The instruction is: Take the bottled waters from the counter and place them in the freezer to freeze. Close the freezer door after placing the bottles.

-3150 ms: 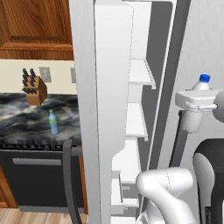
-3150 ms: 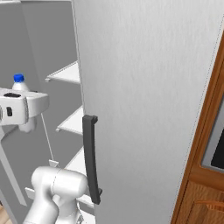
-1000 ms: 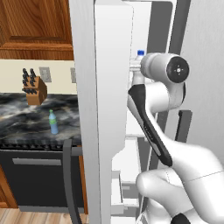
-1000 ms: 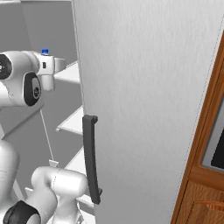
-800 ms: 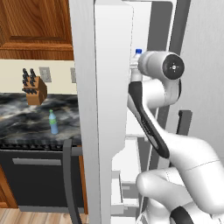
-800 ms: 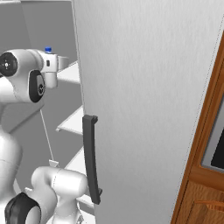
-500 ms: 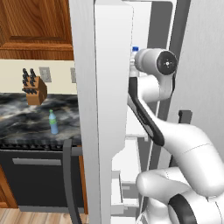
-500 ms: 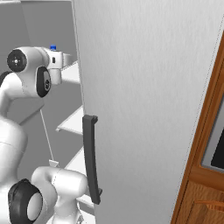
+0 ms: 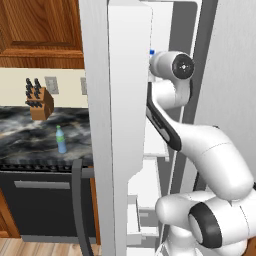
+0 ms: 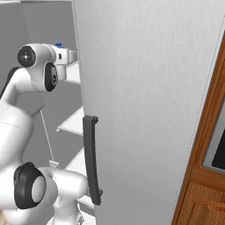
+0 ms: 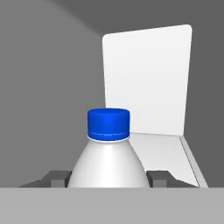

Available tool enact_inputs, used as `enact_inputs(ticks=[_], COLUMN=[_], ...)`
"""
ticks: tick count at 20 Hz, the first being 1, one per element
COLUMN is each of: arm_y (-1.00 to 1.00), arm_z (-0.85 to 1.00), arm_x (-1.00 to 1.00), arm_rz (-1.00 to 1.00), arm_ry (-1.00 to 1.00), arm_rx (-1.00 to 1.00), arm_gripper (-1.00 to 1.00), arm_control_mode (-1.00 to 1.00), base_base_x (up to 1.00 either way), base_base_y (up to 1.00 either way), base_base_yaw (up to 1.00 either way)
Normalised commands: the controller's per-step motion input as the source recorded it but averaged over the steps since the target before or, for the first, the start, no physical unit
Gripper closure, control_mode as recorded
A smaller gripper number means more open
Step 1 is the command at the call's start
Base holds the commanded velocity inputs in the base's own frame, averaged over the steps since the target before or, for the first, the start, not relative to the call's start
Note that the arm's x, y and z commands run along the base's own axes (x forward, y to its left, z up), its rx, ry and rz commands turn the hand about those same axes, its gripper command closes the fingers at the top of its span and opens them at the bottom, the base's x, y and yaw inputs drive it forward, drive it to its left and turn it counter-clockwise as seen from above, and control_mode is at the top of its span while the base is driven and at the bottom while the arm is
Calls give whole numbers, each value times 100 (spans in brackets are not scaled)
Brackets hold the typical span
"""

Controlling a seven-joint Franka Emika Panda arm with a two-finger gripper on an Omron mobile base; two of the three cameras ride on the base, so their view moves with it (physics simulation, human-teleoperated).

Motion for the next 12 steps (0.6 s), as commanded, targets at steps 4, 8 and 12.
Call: enact_inputs(ticks=[4,8,12], arm_y=[0,0,-3], arm_z=[0,0,0], arm_x=[40,36,22], arm_rz=[0,0,0], arm_ry=[-2,-7,-8], arm_rx=[-1,-2,-1], arm_gripper=[100,100,100], arm_control_mode=[-100,-100,-100], base_base_x=[0,0,0], base_base_y=[0,0,0], base_base_yaw=[0,0,0])
